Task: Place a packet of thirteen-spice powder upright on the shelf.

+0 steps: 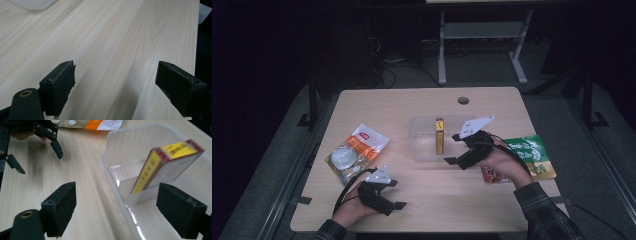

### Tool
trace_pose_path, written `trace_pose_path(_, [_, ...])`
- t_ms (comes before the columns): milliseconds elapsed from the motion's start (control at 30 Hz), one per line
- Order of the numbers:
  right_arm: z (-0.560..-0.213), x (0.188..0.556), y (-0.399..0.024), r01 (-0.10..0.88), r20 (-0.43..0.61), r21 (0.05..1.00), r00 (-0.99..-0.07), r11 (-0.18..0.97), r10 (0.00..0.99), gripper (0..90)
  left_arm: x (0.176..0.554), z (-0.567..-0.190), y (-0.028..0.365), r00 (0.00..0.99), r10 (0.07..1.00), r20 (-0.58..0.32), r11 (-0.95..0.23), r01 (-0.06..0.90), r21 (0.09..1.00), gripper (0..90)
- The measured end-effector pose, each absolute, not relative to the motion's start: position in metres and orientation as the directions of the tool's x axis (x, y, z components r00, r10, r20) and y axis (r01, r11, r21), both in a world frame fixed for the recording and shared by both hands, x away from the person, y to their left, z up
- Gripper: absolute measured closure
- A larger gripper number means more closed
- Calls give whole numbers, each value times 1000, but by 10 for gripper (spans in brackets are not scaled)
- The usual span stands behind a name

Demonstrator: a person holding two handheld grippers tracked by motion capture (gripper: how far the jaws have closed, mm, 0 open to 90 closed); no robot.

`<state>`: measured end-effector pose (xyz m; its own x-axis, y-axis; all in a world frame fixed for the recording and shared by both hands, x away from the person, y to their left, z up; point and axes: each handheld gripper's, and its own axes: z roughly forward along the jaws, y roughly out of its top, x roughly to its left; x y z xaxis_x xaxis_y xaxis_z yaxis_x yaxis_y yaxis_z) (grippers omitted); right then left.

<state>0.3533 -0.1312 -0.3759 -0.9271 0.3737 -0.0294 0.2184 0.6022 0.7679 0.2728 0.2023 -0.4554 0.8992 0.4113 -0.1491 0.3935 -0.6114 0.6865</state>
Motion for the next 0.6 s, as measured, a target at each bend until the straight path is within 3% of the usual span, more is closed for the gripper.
trace_pose_path(367, [-400,309,-147,255,-33,754,-906,606,422,165,273,-458,204,894,420,-157,-590,401,701,153])
trace_pose_path(600, [-410,295,-186,333,-8,771,-847,543,531,176,272,-458,204,893,423,-152,-592,400,700,153])
